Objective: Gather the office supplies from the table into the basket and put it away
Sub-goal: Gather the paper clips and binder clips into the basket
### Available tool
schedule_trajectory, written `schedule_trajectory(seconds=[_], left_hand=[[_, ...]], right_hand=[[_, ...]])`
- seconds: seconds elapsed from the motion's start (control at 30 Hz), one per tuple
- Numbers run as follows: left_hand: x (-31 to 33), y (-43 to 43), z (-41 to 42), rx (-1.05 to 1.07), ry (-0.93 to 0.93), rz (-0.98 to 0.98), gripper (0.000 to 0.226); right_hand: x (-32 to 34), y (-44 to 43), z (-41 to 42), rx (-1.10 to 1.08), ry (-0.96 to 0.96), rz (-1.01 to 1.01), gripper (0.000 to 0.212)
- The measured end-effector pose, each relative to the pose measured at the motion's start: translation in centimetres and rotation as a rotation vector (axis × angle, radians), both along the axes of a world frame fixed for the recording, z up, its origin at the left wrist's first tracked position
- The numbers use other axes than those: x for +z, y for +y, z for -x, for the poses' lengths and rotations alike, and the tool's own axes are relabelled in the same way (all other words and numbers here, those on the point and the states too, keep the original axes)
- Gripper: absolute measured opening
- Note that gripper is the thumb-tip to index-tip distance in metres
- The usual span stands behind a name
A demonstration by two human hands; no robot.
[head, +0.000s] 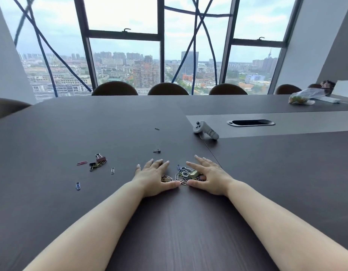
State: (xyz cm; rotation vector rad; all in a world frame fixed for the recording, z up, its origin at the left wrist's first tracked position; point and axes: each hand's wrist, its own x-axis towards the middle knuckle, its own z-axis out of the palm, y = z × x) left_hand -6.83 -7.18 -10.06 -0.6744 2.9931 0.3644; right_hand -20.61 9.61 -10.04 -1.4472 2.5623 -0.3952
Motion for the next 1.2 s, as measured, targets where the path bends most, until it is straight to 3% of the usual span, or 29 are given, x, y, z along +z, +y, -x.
schedule_trajectory(seconds=[0.17, 0.3, 0.63, 0.8, 1.03, 1.2], left_hand=[[-0.3, -1.0, 0.2, -0.045, 0.179, -0.005, 0.044], [-0.4, -0.4, -0.2, -0.091, 0.276, 0.012, 0.028], [-0.3, 0.6, -0.9, 0.005, 0.35, 0.159, 0.037], [-0.1, 1.1, -2.3, 0.092, 0.379, 0.25, 0.038], [3.5, -2.6, -11.9, 0.17, 0.643, 0.189, 0.042], [8.9, -7.9, -22.7, 0.257, 0.746, 0.338, 0.045]], right_hand=[[-0.3, -0.5, 0.6, 0.0, 0.016, 0.123, 0.044], [-0.4, -0.1, 0.2, -0.022, 0.043, 0.179, 0.031], [-0.1, 0.2, -1.5, -0.141, 0.251, 0.183, 0.039], [0.3, 0.2, -3.3, -0.151, 0.247, 0.108, 0.038], [2.9, -3.9, -9.2, -0.088, 0.119, 0.369, 0.041], [7.5, -11.4, -17.4, 0.107, 0.004, 0.546, 0.044]])
